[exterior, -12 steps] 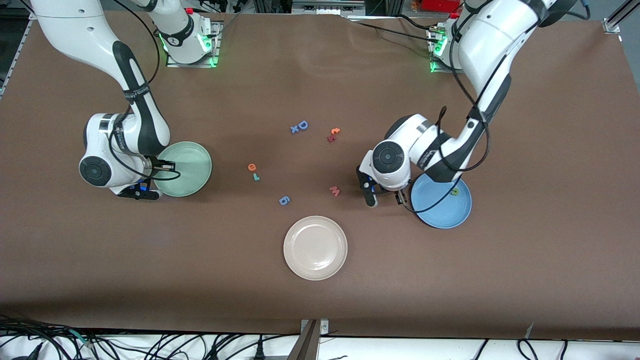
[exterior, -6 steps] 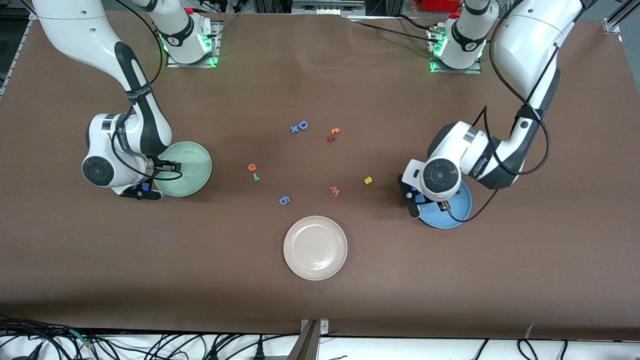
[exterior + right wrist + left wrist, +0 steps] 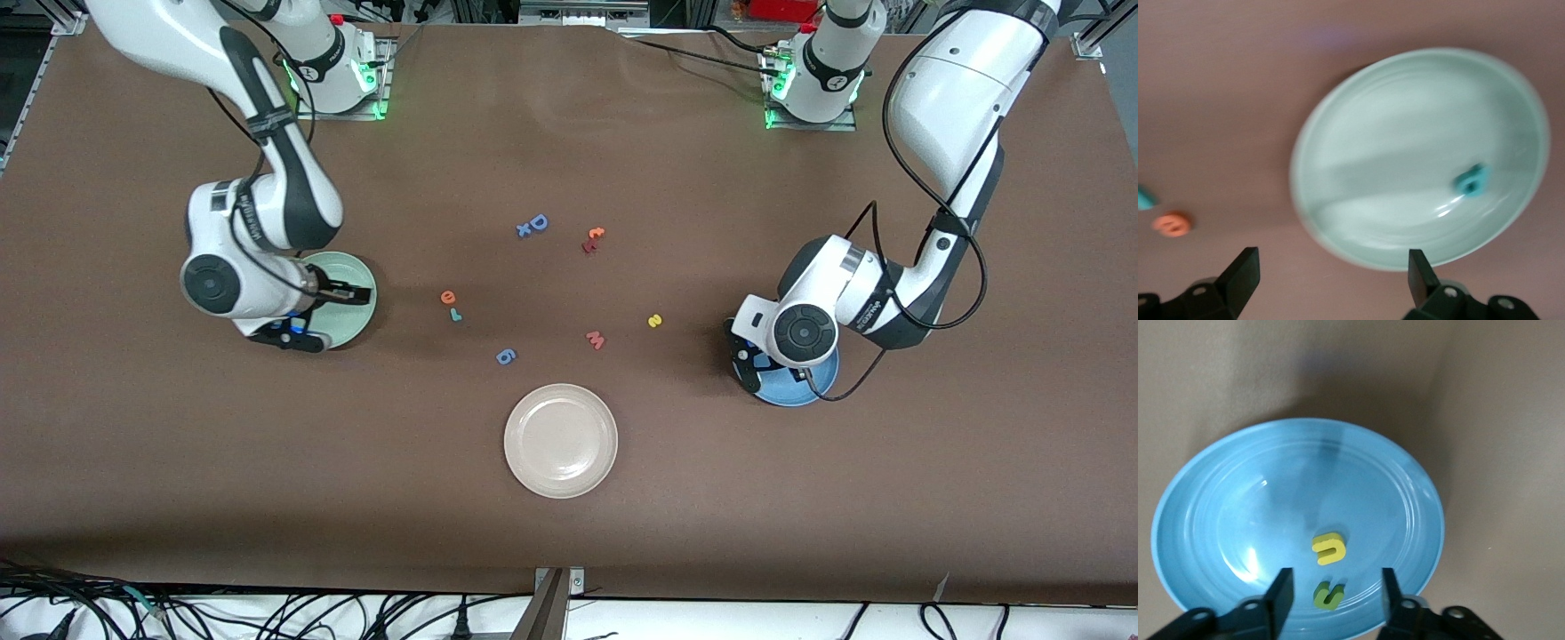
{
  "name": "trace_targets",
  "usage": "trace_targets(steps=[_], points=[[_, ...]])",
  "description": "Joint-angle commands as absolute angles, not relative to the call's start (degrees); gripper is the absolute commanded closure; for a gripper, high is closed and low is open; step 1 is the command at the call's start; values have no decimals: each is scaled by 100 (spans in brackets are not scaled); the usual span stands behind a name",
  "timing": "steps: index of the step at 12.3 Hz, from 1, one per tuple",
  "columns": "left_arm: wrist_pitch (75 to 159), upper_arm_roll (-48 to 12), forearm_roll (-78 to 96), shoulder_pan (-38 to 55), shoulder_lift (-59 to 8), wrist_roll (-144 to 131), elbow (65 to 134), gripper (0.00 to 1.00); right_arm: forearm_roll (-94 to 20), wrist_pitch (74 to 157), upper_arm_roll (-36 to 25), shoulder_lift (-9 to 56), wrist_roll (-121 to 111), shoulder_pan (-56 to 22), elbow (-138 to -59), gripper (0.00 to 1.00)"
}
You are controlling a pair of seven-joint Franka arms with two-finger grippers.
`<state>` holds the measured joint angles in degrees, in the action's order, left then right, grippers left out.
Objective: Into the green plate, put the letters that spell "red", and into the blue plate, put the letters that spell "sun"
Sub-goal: 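Grasp the yellow z with the left gripper while the right gripper grasps orange e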
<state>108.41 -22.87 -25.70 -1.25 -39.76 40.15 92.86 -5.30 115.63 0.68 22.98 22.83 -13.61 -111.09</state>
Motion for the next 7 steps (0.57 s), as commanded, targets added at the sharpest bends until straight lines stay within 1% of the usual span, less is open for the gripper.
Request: trace_targets(steps=[1,3,4,5,6,7], points=[[10881,-2346,-2452,-71,-3876,4149,9334,0,-755,11749,587,2311,2960,-1336,-11100,2],[10872,-2487,-2452,-53,-3876,4052,9308,0,-826,12083,834,2469,3233,-1362,-11109,3],[10881,-2496,-2443,-27,-3885,4043,9290,0,-826,12276,931,2565,3304,-1362,-11135,9],[10907,-2548,-2435,35,-3911,4052,9255,0,-826,12444,984,2671,3374,-1362,-11153,12],[11038,-2558,-2417,192,-3981,4043,9237,0,-826,12567,1063,2768,3418,-1380,-11171,18],[11370,-2549,-2339,333,-4042,4034,9246,0,-826,12690,1098,2856,3480,-1397,-11180,19]])
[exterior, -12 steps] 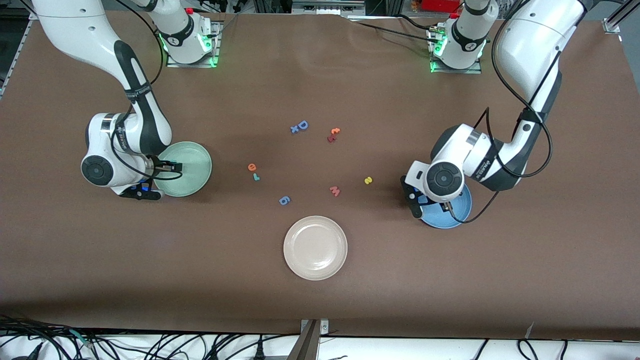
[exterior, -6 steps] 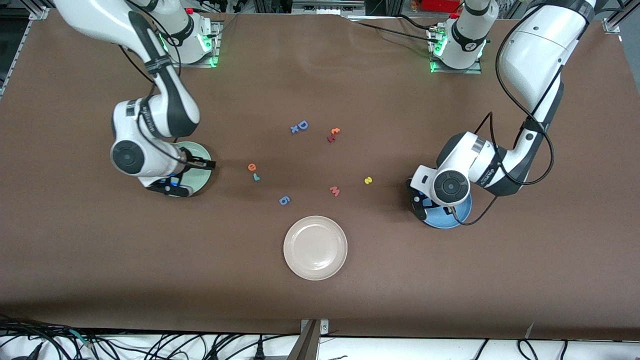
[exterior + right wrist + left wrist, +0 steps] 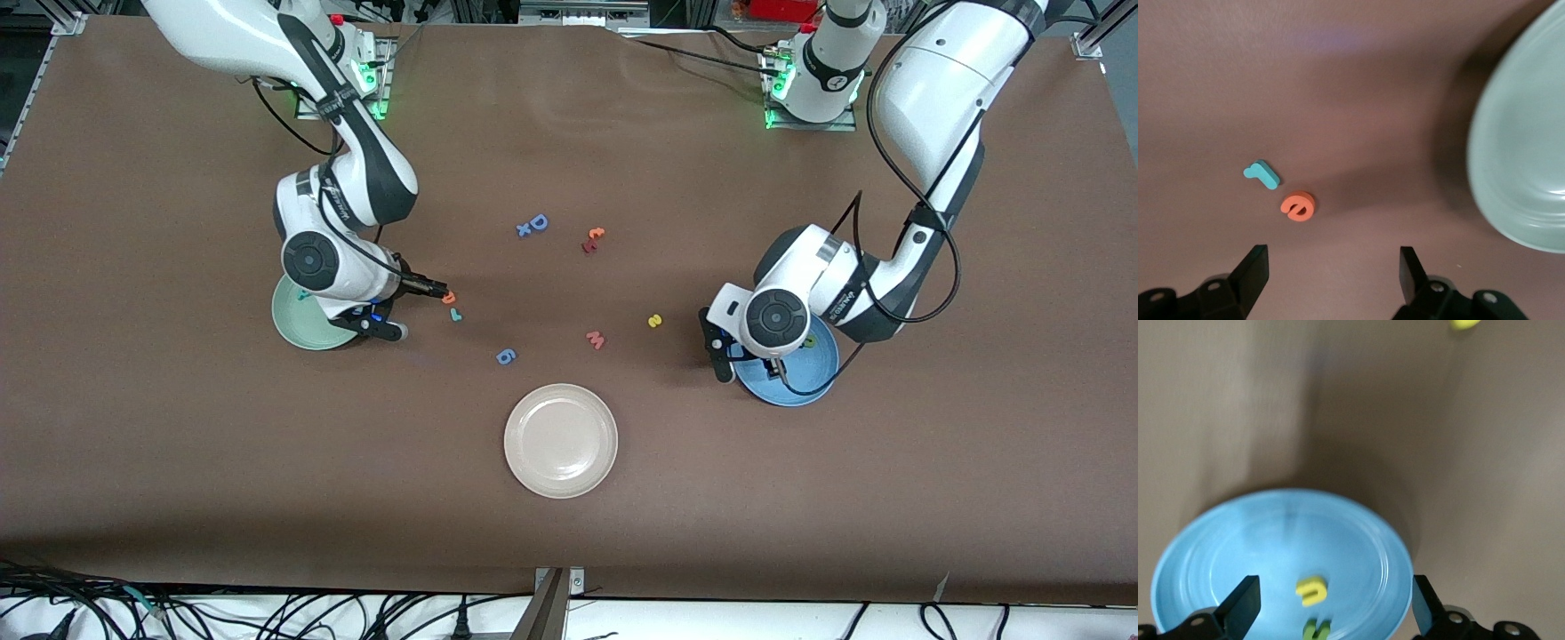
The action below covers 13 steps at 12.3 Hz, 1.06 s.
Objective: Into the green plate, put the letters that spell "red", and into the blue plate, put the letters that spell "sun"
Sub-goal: 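Grasp the yellow z with the left gripper while the right gripper grasps orange e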
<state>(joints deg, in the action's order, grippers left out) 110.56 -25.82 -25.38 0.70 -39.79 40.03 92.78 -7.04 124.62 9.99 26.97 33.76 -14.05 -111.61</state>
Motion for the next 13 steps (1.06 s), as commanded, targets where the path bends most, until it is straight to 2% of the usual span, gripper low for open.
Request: trace_targets(steps=[1,6,8,13], points=[[11634,-2549,-2242,369,-4113,4025,9272,0,-826,12813,1160,2909,3541,-1424,-11214,19],[12390,-2531,-2004,1009,-4481,3666,9281,0,-826,13359,1257,3129,3674,-1512,-11311,20],[12743,-2505,-2030,1107,-4640,3446,9299,0,-791,13403,1257,3138,3621,-1512,-11355,28],[12613,-2487,-2065,1231,-4562,3190,9404,0,-712,13683,1248,3173,3402,-1512,-11495,31]])
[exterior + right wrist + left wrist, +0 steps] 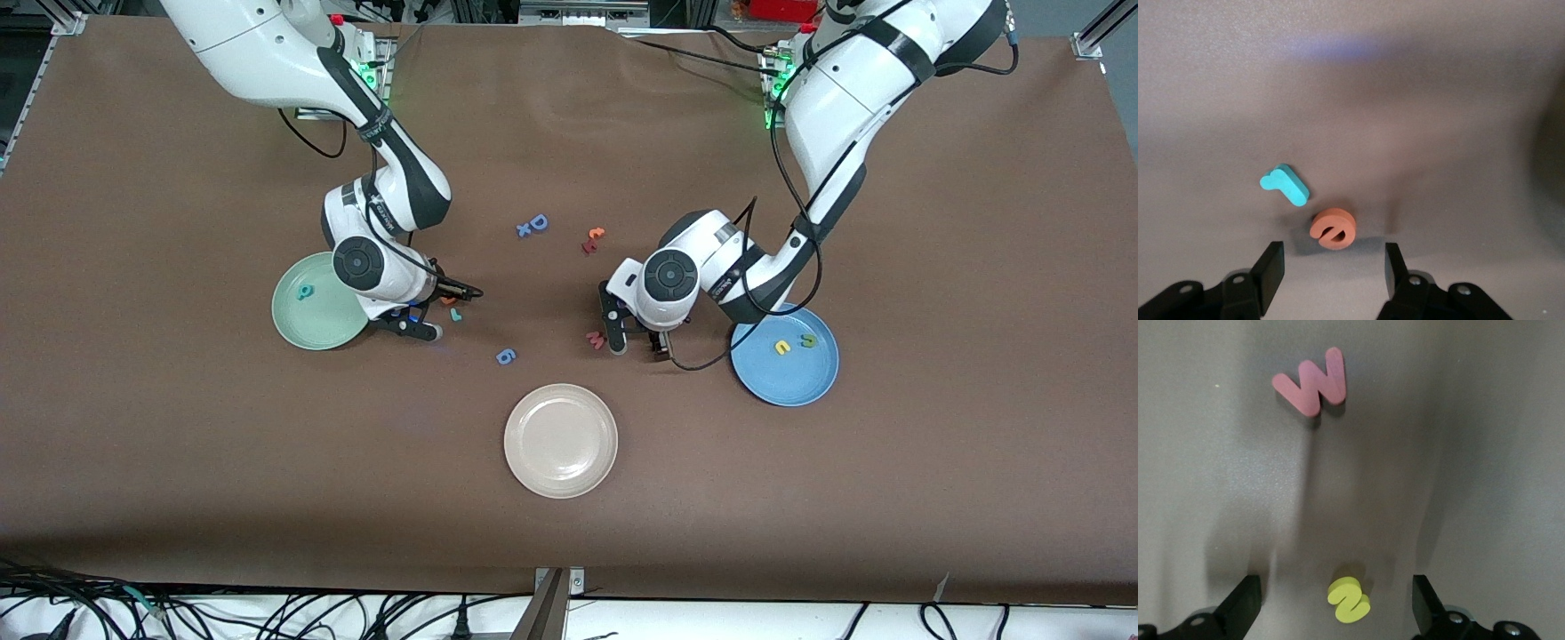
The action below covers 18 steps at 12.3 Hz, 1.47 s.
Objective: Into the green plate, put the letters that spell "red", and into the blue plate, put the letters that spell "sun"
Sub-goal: 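Grasp the yellow z with the left gripper while the right gripper grasps orange e, then drop the yellow z on the blue plate while the right gripper lifts orange e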
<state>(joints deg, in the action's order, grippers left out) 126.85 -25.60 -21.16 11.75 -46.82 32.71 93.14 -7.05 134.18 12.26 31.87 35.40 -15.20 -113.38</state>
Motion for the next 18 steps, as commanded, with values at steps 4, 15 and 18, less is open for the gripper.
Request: trace_targets(steps=[4,15,18], points=[[12551,-2487,-2092,1248,-4562,3190,9431,11,-712,13764,1239,3173,3243,-1512,-11566,35],[12507,-2487,-2496,1230,-4561,3226,9466,60,-712,13310,1169,2963,3129,-1459,-11514,76],[12507,-2496,-2487,1187,-4553,3182,9457,80,-712,13263,1151,2979,3129,-1459,-11505,76]])
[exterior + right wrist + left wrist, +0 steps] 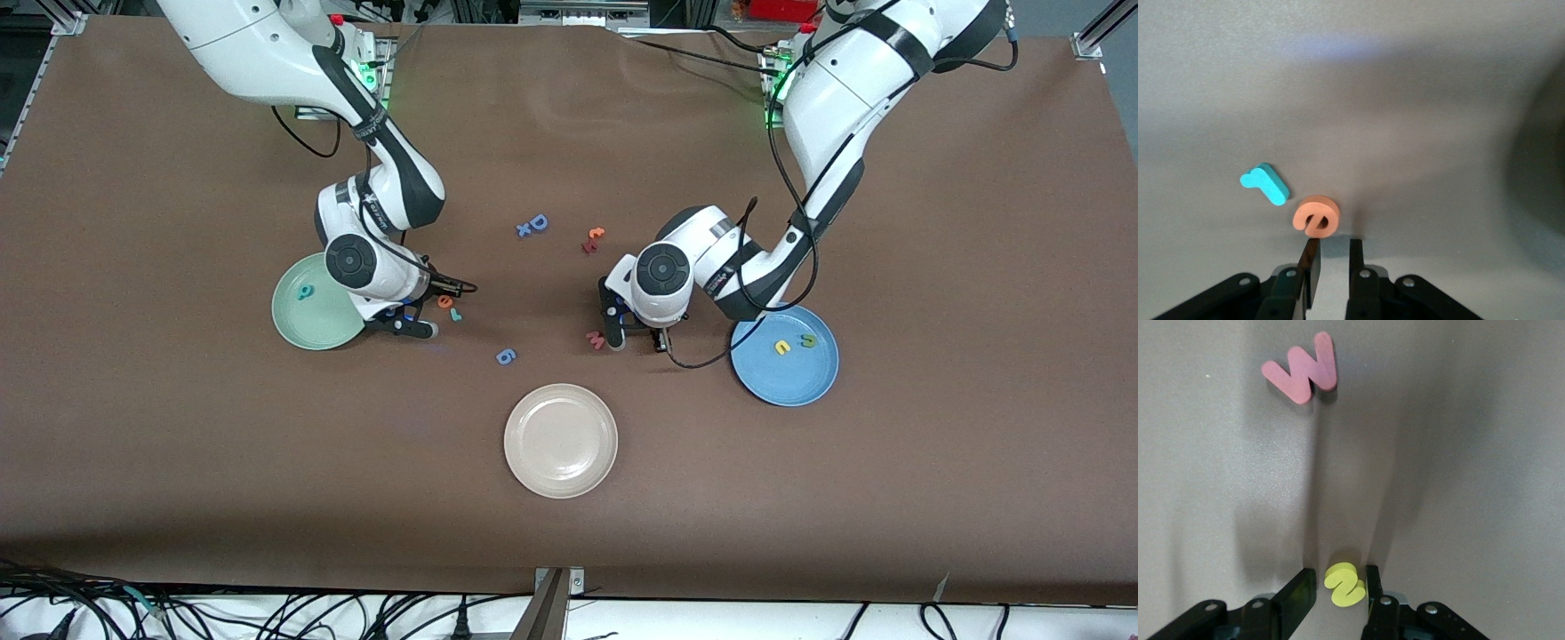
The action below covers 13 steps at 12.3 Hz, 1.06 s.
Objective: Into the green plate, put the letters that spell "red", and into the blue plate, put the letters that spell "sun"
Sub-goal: 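Drop the yellow z on the blue plate while the right gripper lifts orange e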
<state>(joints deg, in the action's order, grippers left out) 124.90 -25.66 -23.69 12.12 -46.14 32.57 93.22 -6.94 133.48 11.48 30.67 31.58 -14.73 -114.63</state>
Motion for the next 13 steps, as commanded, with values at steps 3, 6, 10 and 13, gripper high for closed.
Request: trace_targets(steps=[3,6,10,13], points=[[12472,-2505,-2479,1099,-4509,3182,9457,94,-694,13534,1169,2962,3068,-1494,-11505,76],[11928,-2514,-2417,1037,-4255,3226,9360,94,-686,13763,1204,2962,2988,-1512,-11505,72],[11111,-2531,-2399,713,-3736,3243,9343,94,-668,13869,1187,2997,2699,-1503,-11522,56],[10881,-2549,-2399,186,-3604,3540,9343,94,-546,13939,1160,3049,2584,-1494,-11522,56]])
